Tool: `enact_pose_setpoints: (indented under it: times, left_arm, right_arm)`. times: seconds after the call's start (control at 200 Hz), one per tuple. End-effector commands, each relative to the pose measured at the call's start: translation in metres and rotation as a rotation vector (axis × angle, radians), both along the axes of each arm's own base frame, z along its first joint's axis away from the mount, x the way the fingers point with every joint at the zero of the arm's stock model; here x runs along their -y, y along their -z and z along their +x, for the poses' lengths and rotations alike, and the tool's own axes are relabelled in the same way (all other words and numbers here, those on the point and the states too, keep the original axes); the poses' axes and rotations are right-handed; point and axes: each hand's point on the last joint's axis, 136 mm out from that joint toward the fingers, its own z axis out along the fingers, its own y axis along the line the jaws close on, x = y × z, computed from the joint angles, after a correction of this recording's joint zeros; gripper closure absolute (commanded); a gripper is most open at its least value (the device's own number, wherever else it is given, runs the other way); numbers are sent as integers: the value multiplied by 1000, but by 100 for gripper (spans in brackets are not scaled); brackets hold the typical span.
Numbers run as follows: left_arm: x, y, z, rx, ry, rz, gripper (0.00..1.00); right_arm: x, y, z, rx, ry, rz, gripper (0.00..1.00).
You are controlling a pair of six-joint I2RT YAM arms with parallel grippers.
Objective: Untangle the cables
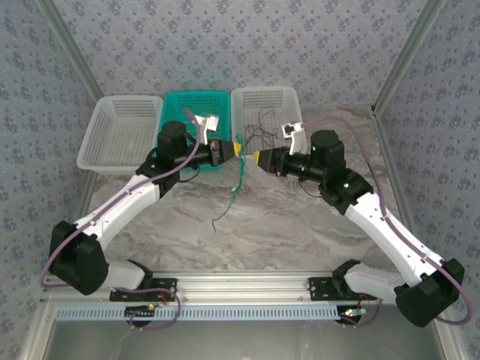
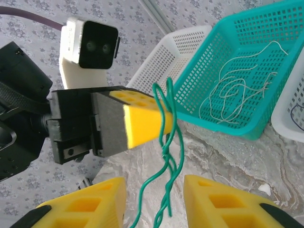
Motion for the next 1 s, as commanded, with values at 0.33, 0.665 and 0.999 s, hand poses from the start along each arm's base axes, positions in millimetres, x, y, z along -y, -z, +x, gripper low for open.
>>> enact_pose_setpoints:
  times: [0.33,0.665,0.999]
  left_arm:
    - [26,-35,-26,142,143,-71,100]
    - [21,-49,-33,216,124,-67,100]
    - [-47,-30,-12,204,-163,55,100]
  right_arm:
    - [-22,3,0,-49,-138,147,78]
    - [-11,16,12,-59,-35,101,100]
    - [108,57,34,-100,536,-129,100]
